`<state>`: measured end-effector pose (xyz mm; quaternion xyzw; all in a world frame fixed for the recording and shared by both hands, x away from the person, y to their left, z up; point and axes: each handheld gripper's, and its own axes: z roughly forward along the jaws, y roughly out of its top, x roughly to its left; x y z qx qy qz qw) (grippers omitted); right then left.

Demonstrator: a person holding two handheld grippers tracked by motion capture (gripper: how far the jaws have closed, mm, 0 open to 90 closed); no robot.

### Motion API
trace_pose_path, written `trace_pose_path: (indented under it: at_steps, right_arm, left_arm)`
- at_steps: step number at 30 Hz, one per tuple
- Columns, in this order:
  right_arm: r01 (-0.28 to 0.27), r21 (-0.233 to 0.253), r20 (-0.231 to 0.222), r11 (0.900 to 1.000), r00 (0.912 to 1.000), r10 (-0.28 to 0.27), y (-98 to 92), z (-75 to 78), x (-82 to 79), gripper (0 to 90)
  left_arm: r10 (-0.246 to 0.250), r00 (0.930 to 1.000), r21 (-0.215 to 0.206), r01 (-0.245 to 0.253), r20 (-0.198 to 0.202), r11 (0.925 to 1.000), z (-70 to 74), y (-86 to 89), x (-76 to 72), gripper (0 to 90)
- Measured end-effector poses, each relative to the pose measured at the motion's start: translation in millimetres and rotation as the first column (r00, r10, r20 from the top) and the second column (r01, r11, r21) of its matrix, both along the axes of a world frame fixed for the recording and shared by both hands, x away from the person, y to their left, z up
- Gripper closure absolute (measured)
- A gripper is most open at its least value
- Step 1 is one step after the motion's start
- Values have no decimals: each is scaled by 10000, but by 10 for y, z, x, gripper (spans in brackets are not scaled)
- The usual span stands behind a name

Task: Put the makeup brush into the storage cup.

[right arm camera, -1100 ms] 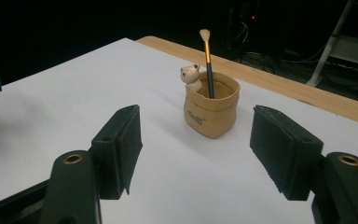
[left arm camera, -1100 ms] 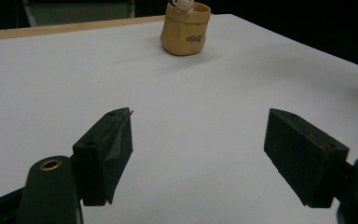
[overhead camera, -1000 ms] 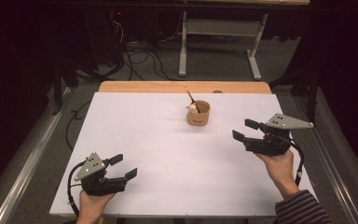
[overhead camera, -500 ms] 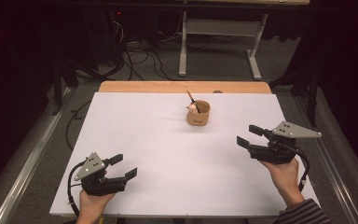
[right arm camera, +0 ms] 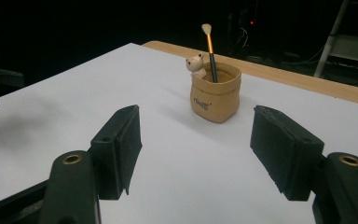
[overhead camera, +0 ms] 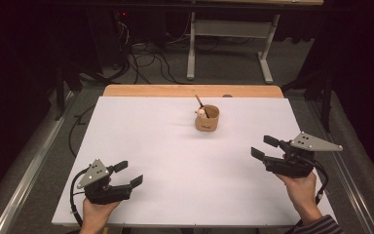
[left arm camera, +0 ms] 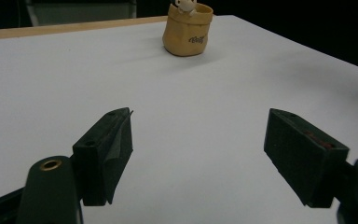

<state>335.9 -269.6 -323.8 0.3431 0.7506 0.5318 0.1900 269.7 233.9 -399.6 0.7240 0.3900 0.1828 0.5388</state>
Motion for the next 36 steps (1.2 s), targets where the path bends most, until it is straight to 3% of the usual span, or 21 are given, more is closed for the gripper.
trace_pose_path:
  at_steps: [36]
  right_arm:
    - [93,554,-299,9984,9995,-77,-129,-209,-253,353]
  left_arm:
    - [19,10000,-3,-19,29,10000,2,-4,-6,244]
